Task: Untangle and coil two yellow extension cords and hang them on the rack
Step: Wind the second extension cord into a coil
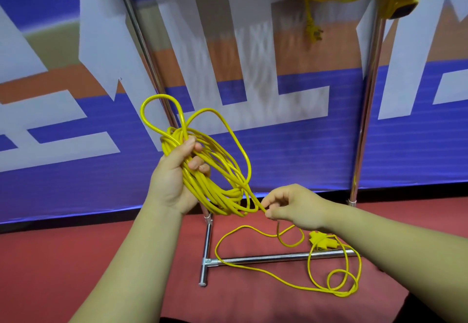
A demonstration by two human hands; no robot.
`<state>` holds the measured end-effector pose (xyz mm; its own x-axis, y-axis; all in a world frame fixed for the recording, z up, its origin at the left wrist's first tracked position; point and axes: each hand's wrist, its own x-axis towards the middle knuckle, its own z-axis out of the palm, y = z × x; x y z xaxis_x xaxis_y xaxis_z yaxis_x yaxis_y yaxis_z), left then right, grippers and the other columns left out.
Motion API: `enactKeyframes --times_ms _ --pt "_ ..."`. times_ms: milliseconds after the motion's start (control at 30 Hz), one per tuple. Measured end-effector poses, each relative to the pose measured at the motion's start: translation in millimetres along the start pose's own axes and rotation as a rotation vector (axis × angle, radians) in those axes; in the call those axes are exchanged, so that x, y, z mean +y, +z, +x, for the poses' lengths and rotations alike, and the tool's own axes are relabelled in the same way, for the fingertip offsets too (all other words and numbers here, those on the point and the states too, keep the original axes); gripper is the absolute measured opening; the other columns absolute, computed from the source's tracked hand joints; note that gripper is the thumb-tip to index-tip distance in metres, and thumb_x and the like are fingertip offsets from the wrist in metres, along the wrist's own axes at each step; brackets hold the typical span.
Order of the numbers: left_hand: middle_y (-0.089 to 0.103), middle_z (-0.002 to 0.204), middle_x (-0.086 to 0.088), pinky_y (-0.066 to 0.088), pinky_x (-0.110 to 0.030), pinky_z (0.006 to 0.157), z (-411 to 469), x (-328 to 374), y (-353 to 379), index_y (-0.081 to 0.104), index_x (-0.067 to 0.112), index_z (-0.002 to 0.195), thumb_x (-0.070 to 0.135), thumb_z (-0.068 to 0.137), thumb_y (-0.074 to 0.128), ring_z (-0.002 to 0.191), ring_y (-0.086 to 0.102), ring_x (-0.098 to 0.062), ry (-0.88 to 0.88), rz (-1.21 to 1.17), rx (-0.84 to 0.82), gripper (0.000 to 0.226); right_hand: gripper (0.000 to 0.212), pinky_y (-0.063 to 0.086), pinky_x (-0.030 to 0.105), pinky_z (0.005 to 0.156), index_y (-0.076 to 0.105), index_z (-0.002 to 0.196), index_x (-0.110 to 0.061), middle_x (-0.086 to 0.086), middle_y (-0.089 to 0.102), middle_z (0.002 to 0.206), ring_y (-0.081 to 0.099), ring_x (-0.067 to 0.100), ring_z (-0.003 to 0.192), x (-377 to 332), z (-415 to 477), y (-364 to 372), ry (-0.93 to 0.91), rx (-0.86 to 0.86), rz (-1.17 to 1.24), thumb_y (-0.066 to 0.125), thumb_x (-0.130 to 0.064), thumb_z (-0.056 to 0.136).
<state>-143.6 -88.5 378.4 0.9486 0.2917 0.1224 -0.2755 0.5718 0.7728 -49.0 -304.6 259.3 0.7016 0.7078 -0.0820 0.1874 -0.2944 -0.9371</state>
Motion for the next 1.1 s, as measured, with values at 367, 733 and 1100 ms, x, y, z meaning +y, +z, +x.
enactKeyframes --times_ms 367,733,1100 --pt "0.060 0.076 0.006 0.043 -0.014 0.045 4.9 11.9 -24.1 0.062 0.017 0.090 0.021 0.091 0.058 0.043 0.046 -0.001 0.010 -0.046 0.043 0.005 0.017 0.051 0.020 0.085 0.079 0.098 -0.031 -0.008 0.077 0.096 0.066 -0.001 0.088 -9.2 0.4 3.9 -0.024 -0.008 -0.058 0.076 -0.018 0.087" --pt "0.059 0.063 0.002 0.043 -0.018 0.041 15.1 -33.1 -34.1 0.066 0.010 0.093 0.043 0.097 0.059 0.041 0.049 -0.004 -0.238 0.249 0.425 0.034 0.014 0.056 0.042 0.084 0.068 0.107 -0.004 0.002 0.059 0.072 0.057 0.016 0.059 -29.5 1.5 -24.4 0.014 0.295 0.467 0.058 -0.005 0.098" --pt "0.045 0.056 0.006 0.041 -0.019 0.040 0.8 -37.0 3.8 0.058 0.018 0.075 0.037 0.090 0.061 0.039 0.043 -0.005 -0.362 0.138 0.135 0.025 0.013 0.053 0.024 0.055 0.066 0.107 -0.010 0.007 0.067 0.071 0.060 0.015 0.052 -17.5 -3.3 -36.7 0.136 0.369 0.237 0.056 -0.015 0.100"
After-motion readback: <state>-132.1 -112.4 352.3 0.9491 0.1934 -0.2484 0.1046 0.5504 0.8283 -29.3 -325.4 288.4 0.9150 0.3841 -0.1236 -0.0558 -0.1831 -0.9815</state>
